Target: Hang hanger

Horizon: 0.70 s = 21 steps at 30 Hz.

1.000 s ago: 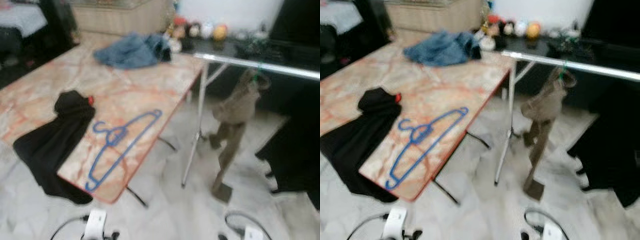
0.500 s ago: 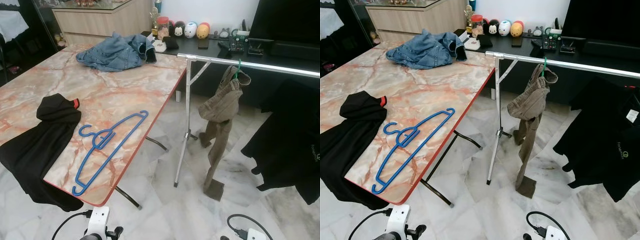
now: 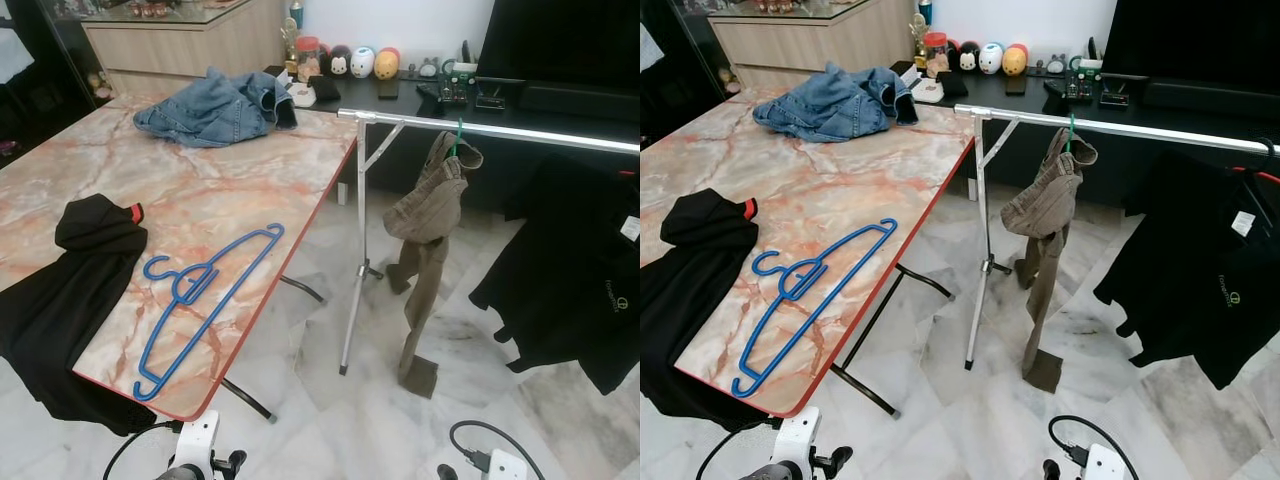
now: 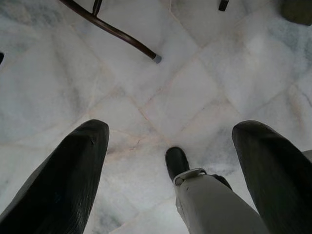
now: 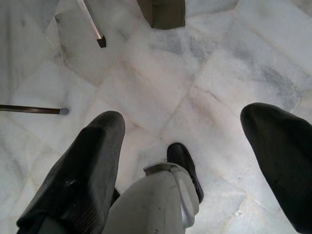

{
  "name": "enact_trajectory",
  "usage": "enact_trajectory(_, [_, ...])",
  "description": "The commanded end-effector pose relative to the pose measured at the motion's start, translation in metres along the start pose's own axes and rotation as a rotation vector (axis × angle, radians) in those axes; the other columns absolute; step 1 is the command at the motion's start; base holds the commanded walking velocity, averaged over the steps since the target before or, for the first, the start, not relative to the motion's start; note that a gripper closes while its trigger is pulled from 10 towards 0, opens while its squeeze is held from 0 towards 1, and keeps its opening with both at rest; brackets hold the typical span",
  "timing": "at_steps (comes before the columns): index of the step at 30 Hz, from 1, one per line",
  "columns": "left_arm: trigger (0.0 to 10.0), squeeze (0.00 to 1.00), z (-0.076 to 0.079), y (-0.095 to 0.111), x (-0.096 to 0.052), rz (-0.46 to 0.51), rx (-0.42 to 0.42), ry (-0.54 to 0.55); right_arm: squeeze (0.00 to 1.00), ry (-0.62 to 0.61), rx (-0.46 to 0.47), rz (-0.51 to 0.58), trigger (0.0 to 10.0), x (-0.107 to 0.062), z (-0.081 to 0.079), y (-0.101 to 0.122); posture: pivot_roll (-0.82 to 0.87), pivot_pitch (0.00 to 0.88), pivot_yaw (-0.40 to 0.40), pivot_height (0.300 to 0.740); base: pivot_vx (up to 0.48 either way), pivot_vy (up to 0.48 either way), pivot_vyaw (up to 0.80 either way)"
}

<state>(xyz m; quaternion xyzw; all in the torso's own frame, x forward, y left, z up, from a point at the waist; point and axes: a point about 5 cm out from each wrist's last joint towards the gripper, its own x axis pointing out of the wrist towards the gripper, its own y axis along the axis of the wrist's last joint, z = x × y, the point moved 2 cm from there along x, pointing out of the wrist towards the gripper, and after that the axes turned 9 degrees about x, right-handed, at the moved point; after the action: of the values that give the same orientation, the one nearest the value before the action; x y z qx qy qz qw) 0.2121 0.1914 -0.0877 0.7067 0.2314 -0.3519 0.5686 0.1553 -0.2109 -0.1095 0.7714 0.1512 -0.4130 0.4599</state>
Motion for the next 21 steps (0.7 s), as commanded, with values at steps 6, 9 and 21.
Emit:
enact_trajectory(6, [10.0,0.00,0.0000,-0.0101,-0.0024,-0.029,0.011,-0.002,0.00,0.001,0.002,-0.007,10.0,-0.0005,-0.0012,-0.0029,-0.05,0.000,0.071,0.740,0.104,0.000,-0.49])
enact_trajectory(9, [10.0,0.00,0.0001,-0.0104,-0.0025,-0.031,0.010,-0.003,0.00,0.000,0.002,-0.006,10.0,-0.0005,-0.0013,-0.0030,-0.05,0.000,0.071,0.740,0.104,0.000,0.00])
enact_trajectory(21, [10.0,0.00,0.0034,-0.0177,-0.0038,-0.056,0.019,-0.010,0.00,0.004,0.002,-0.008,10.0,-0.0004,-0.0026,-0.0035,-0.05,0.000,0.071,0.740,0.000,0.000,-0.41])
